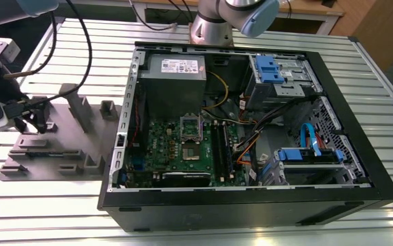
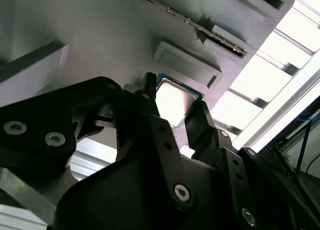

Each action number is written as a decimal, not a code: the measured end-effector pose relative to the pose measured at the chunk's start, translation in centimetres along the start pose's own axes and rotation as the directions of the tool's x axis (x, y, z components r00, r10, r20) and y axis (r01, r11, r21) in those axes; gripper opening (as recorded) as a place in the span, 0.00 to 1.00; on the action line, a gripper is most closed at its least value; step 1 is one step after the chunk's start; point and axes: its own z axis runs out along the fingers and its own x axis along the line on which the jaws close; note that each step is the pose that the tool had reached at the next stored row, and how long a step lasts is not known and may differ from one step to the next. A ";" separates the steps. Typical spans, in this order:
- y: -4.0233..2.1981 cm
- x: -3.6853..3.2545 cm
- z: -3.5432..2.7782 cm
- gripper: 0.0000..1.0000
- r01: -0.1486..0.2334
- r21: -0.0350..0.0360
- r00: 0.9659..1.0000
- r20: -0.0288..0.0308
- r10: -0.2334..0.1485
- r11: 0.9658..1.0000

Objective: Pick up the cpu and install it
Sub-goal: 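Pick up the cpu and move it towards the insertion slot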

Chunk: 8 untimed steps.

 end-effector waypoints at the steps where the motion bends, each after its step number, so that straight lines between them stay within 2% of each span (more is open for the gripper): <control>1: 0.01 -0.01 -0.21 0.47 0.000 0.000 1.000 0.000 0.000 1.000; 8: 0.20 -0.06 -2.49 0.47 0.000 0.000 1.000 0.000 0.000 1.000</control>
